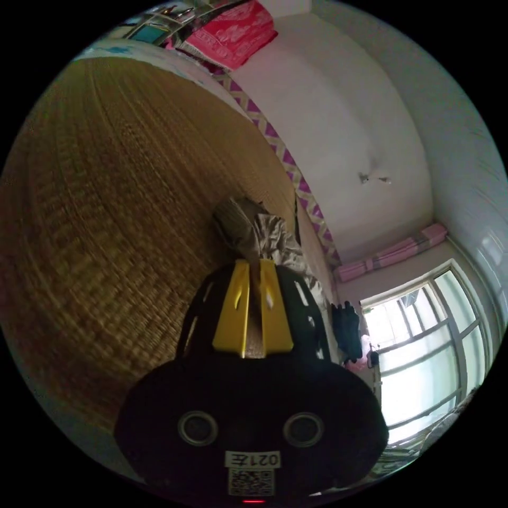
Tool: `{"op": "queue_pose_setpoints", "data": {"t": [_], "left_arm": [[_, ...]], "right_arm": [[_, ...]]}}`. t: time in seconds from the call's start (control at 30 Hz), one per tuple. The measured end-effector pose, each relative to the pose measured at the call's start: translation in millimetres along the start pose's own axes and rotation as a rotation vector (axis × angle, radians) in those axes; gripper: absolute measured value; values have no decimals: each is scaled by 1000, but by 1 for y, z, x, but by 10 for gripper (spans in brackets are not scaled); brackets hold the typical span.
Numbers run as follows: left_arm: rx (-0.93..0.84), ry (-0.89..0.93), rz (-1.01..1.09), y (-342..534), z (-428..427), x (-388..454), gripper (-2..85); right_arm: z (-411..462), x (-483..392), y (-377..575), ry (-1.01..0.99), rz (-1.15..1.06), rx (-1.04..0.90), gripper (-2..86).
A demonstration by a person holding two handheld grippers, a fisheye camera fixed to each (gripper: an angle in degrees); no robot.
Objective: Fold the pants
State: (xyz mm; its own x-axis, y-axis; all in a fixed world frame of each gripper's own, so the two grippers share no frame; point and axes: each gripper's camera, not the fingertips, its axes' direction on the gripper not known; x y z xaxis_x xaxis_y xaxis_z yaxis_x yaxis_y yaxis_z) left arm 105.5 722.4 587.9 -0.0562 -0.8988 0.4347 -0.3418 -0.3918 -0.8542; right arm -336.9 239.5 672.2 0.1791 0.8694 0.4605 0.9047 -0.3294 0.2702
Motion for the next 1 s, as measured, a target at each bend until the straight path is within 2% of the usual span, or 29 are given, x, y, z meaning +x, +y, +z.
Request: {"op": "queue_pose_setpoints", "data": {"t": [0.07, 0.1, 0.13, 0.17, 0.23, 0.33, 0.4, 0.6, 0.73, 0.83, 1.0], "left_arm": [[122, -102, 157, 15, -15, 41, 14], [191, -155, 264, 25, -18, 72, 14], [208, -187, 368, 32, -11, 103, 17], [198, -184, 419, 35, -5, 119, 20], [90, -114, 606, 43, 38, 177, 36], [-86, -92, 831, 61, 111, 241, 60], [-136, -119, 946, 75, 149, 270, 73], [-240, -59, 1117, 106, 236, 334, 104], [-332, -96, 1163, 126, 282, 355, 111], [-357, -102, 1181, 141, 301, 364, 113], [-411, -105, 1265, 170, 327, 382, 121]], "right_arm": [[2, -45, -3, 6, -219, 9, 61], [17, -80, -5, 0, -394, -45, 63], [40, -114, -6, 14, -564, -121, 65], [54, -129, -5, 34, -640, -153, 66], [117, -177, -2, 132, -889, -291, 76], [200, -206, 2, 275, -1127, -479, 81], [239, -213, 5, 335, -1237, -551, 80], [316, -225, 9, 333, -1409, -765, 79], [329, -230, 11, 219, -1420, -884, 30], [309, -240, 9, 190, -1427, -839, -5], [253, -259, 12, 111, -1445, -704, -10]]}}
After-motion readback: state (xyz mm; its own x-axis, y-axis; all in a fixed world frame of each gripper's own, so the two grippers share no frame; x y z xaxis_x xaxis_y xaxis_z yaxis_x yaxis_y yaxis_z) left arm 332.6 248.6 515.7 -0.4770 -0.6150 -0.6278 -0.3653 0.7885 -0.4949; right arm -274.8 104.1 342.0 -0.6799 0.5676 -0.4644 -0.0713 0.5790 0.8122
